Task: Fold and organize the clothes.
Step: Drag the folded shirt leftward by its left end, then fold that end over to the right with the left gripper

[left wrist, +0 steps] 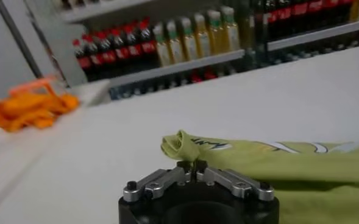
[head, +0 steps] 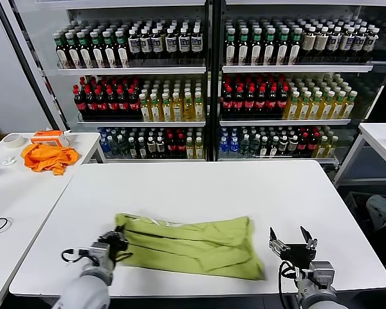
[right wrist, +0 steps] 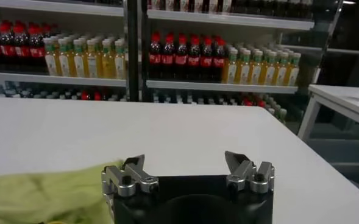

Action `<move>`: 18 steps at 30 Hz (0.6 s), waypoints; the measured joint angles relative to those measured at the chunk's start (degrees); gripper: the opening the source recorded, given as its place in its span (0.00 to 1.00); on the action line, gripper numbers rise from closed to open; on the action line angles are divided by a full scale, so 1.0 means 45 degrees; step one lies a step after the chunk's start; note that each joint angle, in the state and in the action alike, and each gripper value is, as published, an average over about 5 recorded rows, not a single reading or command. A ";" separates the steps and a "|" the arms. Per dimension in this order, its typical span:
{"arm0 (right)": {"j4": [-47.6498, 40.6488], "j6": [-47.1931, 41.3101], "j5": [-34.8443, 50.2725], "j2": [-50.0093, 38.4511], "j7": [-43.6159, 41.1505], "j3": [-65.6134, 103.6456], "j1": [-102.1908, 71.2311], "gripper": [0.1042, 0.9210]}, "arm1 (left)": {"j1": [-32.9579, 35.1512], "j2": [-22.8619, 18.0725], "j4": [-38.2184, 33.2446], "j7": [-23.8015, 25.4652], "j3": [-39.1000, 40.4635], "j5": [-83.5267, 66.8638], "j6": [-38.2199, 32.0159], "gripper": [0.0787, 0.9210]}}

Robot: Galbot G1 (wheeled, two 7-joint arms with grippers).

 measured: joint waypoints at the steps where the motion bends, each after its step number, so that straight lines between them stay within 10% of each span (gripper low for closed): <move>1: -0.0013 0.0004 0.0000 0.0002 -0.0004 -0.0002 0.0028 0.88 | 0.0098 0.0150 -0.0018 0.0013 -0.0299 0.0108 0.0053 0.02; 18: -0.0139 0.0046 -0.0101 -0.0033 -0.0028 0.0132 0.0105 0.88 | 0.0525 0.1397 -0.1293 -0.0115 -0.2710 -0.2047 0.0511 0.02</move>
